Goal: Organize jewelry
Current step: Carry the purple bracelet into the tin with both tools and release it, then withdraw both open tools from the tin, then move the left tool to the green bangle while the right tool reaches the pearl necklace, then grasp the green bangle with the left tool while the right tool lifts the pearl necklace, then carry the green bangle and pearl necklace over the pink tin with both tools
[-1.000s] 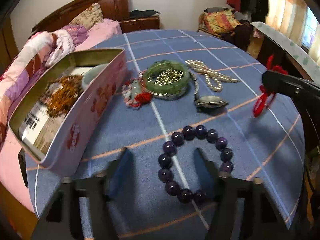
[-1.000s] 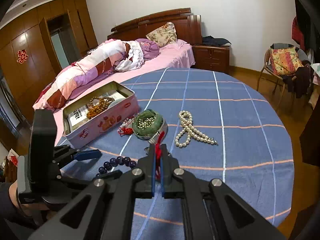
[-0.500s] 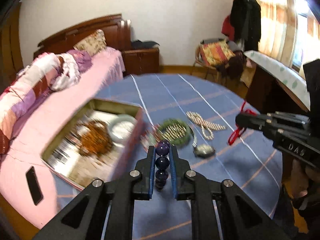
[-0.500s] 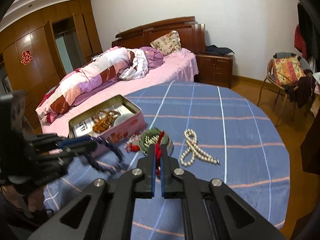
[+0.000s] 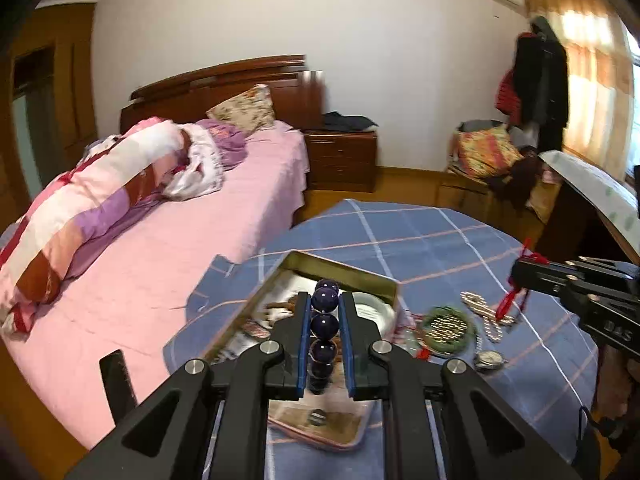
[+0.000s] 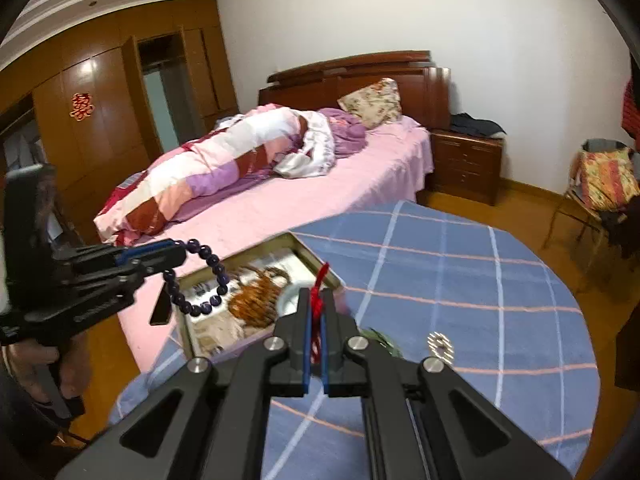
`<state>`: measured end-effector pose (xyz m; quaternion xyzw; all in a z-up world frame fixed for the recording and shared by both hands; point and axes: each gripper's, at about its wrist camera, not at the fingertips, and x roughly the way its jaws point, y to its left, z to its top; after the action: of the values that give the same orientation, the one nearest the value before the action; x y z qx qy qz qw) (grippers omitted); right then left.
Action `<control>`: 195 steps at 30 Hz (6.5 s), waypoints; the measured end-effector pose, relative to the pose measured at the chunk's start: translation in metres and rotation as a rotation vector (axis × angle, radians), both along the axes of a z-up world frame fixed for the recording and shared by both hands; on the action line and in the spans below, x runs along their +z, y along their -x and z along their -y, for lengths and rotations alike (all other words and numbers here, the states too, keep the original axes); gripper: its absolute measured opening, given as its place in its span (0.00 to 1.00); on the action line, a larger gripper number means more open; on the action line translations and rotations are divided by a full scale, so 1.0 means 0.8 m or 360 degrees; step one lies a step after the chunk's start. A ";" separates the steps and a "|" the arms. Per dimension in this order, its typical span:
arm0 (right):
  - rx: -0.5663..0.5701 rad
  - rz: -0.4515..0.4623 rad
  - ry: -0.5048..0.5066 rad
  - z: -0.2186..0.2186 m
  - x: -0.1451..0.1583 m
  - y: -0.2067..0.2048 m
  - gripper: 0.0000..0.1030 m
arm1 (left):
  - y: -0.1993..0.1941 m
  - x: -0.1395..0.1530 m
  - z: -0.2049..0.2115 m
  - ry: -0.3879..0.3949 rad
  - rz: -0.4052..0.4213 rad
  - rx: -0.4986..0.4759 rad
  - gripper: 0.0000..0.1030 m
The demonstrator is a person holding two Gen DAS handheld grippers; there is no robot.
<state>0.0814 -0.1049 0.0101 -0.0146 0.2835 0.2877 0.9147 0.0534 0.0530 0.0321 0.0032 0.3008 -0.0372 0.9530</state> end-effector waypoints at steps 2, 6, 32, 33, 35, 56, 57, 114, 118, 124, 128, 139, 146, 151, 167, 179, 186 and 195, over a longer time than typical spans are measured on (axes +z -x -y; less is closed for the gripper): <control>0.0034 0.0013 0.0005 -0.013 0.003 0.000 0.05 | -0.004 -0.003 -0.013 0.0001 0.0001 0.0048 0.13; 0.0107 0.0017 0.0012 -0.042 0.004 -0.003 0.05 | -0.013 -0.011 -0.035 0.0025 -0.0019 0.0112 0.13; 0.0276 -0.0199 0.0178 -0.136 -0.084 -0.009 0.05 | -0.036 -0.074 -0.061 -0.0030 -0.0182 0.0199 0.13; 0.0277 -0.0205 0.0190 -0.137 -0.087 -0.009 0.05 | -0.037 -0.076 -0.061 -0.0034 -0.0190 0.0205 0.13; 0.0279 -0.0219 0.0208 -0.140 -0.092 -0.008 0.05 | -0.039 -0.080 -0.061 -0.0029 -0.0210 0.0209 0.13; 0.0206 -0.0204 0.0154 -0.121 -0.095 -0.008 0.57 | -0.022 -0.069 -0.078 0.0030 -0.0131 0.0312 0.68; 0.0196 -0.0210 0.0146 -0.119 -0.096 -0.008 0.58 | -0.021 -0.070 -0.082 0.0041 -0.0137 0.0329 0.68; -0.0555 -0.0267 0.0093 0.147 -0.115 -0.032 0.67 | -0.075 -0.119 0.214 -0.0148 -0.0315 -0.0383 0.06; -0.0583 -0.0239 0.0124 0.144 -0.112 -0.038 0.67 | -0.057 -0.095 0.207 -0.0153 -0.0186 -0.0370 0.06; -0.0536 -0.0275 0.0212 0.129 -0.118 -0.062 0.67 | -0.044 -0.053 0.185 -0.0088 -0.0047 -0.0341 0.05; -0.0478 -0.0314 0.0267 0.117 -0.124 -0.074 0.65 | -0.041 -0.039 0.175 -0.0049 -0.0008 -0.0333 0.05; -0.0384 -0.0389 0.0383 0.108 -0.137 -0.071 0.16 | -0.041 -0.043 0.164 -0.0017 -0.0024 -0.0315 0.05; -0.0448 -0.0309 0.0274 0.116 -0.124 -0.068 0.09 | -0.040 -0.020 0.144 0.0052 0.0013 -0.0300 0.05; -0.0470 -0.0238 0.0240 0.115 -0.116 -0.064 0.09 | -0.035 -0.002 0.135 0.0084 0.0050 -0.0281 0.05; -0.0429 -0.0068 0.0155 0.098 -0.085 -0.036 0.09 | -0.026 -0.010 0.097 0.0059 0.0034 -0.0171 0.05; -0.0292 0.0058 0.0126 0.048 -0.045 -0.024 0.09 | -0.023 -0.001 0.022 0.0067 0.0074 0.0001 0.05; -0.0197 0.0086 0.0112 0.014 -0.034 -0.023 0.09 | -0.025 -0.009 -0.011 0.0060 0.0048 0.0089 0.06; -0.0072 0.0090 0.0112 -0.034 -0.030 -0.017 0.09 | -0.024 -0.023 -0.037 0.0071 -0.0003 0.0140 0.06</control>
<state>0.0954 -0.0773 -0.0140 -0.0485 0.2676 0.2562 0.9276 0.0730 0.0827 0.0139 -0.0311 0.3008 -0.0021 0.9532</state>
